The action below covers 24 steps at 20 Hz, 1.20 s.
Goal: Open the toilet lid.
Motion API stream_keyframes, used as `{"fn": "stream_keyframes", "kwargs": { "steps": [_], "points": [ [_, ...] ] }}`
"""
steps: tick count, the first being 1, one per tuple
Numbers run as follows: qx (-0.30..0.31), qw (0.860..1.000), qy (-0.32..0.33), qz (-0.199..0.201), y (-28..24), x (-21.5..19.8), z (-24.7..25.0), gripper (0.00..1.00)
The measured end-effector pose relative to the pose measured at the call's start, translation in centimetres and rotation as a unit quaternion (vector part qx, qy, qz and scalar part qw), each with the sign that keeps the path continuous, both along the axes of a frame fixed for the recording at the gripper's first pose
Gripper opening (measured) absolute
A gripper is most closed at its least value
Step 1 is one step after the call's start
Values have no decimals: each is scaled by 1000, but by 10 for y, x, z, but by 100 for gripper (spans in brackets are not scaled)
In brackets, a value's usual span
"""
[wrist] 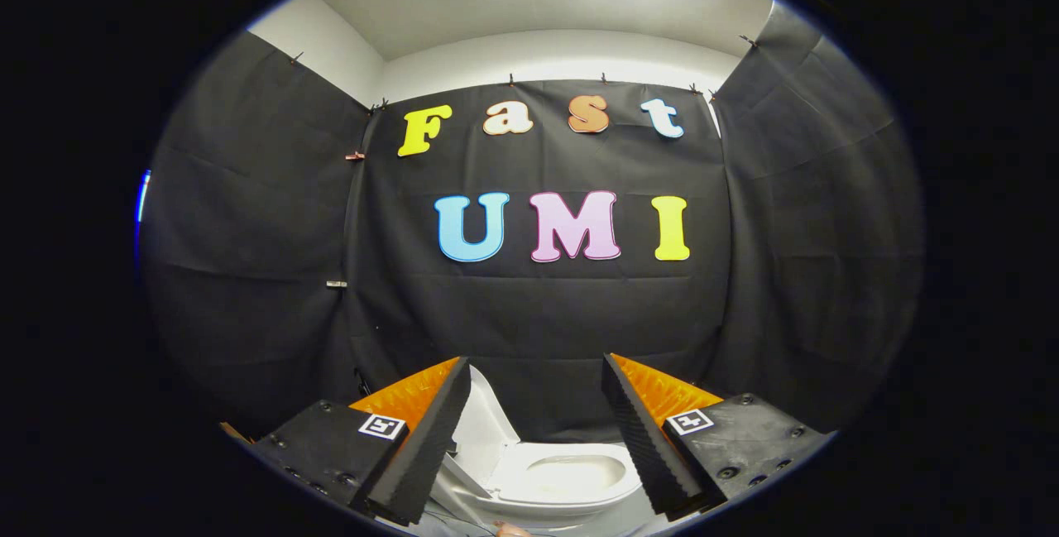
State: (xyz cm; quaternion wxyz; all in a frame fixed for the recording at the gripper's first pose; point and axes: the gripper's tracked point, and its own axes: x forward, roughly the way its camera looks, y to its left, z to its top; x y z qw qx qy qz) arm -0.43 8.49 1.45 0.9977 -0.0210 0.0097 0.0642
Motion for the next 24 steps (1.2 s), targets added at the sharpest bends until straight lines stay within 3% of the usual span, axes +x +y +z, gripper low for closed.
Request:
{"fn": "stream_keyframes", "kwargs": {
  "steps": [24],
  "points": [
    [0,1000,4,4,4,0,-3,99]
  ]
}}
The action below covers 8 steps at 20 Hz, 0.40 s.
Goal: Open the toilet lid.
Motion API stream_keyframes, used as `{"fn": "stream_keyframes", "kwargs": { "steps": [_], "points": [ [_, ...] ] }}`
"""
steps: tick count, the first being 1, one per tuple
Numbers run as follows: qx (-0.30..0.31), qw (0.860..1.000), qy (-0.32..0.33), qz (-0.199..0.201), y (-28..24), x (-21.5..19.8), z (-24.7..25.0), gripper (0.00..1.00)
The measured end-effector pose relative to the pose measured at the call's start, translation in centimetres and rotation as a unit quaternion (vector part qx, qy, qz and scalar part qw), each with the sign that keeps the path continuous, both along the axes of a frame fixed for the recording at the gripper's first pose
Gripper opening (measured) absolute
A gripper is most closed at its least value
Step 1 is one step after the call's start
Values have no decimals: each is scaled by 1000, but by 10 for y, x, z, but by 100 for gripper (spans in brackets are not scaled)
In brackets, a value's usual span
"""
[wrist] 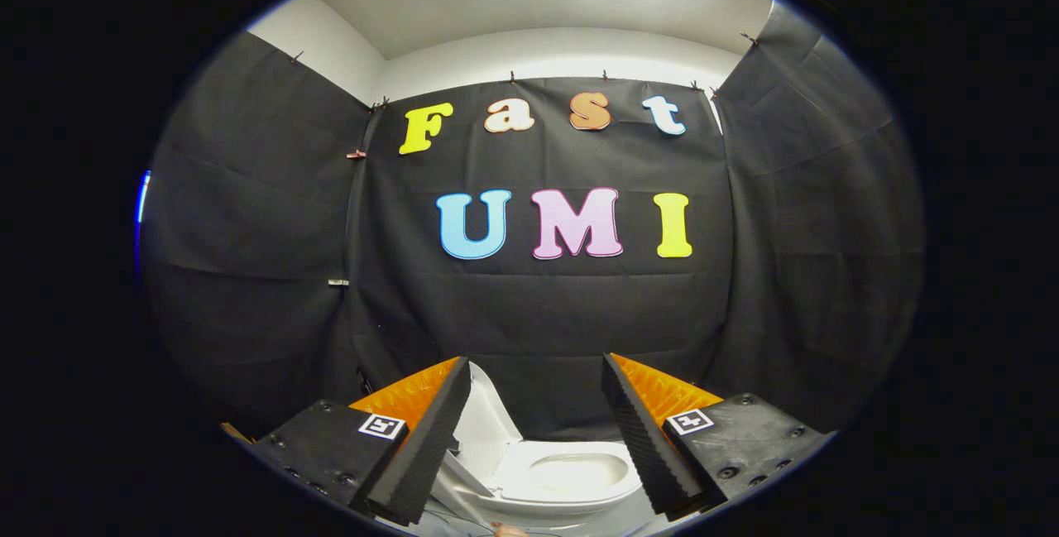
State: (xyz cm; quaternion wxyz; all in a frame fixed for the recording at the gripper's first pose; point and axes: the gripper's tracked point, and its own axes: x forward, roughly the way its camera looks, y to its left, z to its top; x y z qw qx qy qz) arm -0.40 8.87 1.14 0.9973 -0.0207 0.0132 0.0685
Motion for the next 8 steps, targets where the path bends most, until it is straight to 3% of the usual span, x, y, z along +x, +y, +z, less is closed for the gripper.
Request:
{"fn": "stream_keyframes", "kwargs": {
  "steps": [8],
  "points": [
    [2,1000,-2,-2,-2,-3,2,99]
  ]
}}
